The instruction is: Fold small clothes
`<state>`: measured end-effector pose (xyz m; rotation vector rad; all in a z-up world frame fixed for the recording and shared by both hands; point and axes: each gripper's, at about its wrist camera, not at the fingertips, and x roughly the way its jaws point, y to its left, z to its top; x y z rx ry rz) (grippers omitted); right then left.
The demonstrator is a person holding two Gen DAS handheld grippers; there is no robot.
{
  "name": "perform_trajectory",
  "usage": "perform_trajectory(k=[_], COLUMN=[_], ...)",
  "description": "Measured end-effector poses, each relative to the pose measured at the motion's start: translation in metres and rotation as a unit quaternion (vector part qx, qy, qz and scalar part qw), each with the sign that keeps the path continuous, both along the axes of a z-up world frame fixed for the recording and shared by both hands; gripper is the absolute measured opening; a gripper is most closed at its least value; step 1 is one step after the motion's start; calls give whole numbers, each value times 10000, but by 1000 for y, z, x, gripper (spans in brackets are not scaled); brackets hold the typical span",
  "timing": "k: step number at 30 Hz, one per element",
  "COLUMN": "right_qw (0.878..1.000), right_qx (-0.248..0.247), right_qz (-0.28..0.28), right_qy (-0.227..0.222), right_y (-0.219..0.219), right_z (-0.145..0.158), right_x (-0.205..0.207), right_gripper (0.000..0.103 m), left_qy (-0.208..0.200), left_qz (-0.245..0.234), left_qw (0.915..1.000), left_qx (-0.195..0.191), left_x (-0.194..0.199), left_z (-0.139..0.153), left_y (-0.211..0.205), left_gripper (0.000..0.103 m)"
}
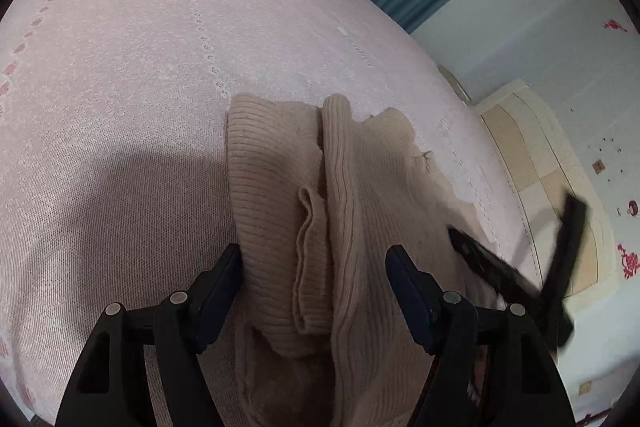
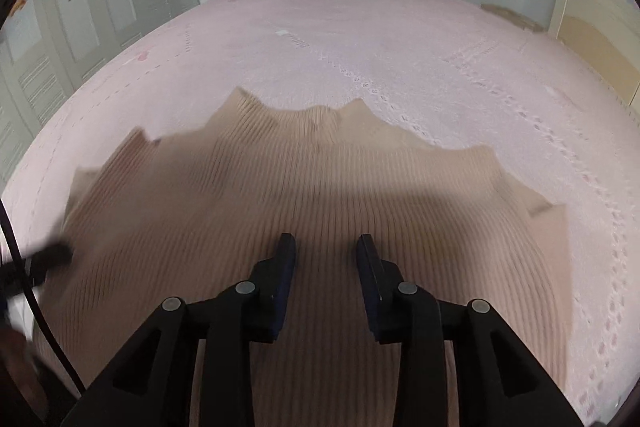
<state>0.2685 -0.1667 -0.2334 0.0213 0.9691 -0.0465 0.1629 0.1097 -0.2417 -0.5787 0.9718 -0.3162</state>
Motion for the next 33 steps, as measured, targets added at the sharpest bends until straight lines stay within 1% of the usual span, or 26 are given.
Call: perform_trajectory(k=[1,2,4,6,9,11,13,14,15,18,20,24,26,27,29,31,33], right_qw=[9997,9991,9983,9979,9979,9982,9986,9989,9994,9996,9995,9986,9972,9959,9935,9911,9901], right_qx=[101,248,357,395,459,538,507,459,309,82,-31,-124,-117,-85,-91,-137,18], right_qz=[-105,-216,-318,-366,-361,-146,16,63,134,260,324,520,741,895,1107,1305,1402], right_qy=[199,270,326,349,272,214,122,61,-42,-55,-35,-61,-1,103,258,206,82], right_y=[-4,-9,-12,-14,-13,-8,-6,-4,-1,9,12,15,18,20,21,17,6], right_z=[-5,-7,-6,-6,-4,-1,1,3,7,12,13,19,21,19,15,14,19], right_x=[13,24,39,46,39,24,4,-3,-16,-42,-60,-99,-116,-123,-137,-157,-171], right_gripper=[33,34,34,34,35,35,36,35,35,35,35,35,35,35,35,35,35], left_qy=[4,9,11,25,41,45,42,50,62,94,108,82,82,91,132,169,199], left_qz=[-30,-53,-50,-25,7,12,2,-3,-3,10,12,3,48,68,139,224,317], left_qw=[10000,10000,9997,9993,9989,9990,9990,9990,9990,9991,9994,10000,9997,9996,9991,9985,9979], left_qx=[-30,-78,-240,-372,-465,-445,-435,-441,-451,-422,-326,34,223,268,386,471,525], left_x=[3,4,7,8,9,8,7,7,9,9,9,8,8,8,4,2,-1], left_z=[0,-2,-3,-6,-7,-7,-7,-6,-6,-5,-4,-1,1,1,2,2,2], left_y=[1,2,7,9,11,10,9,9,9,5,2,-13,-18,-19,-20,-18,-16], left_gripper=[70,70,70,70,70,70,70,70,70,70,70,68,66,65,56,51,45])
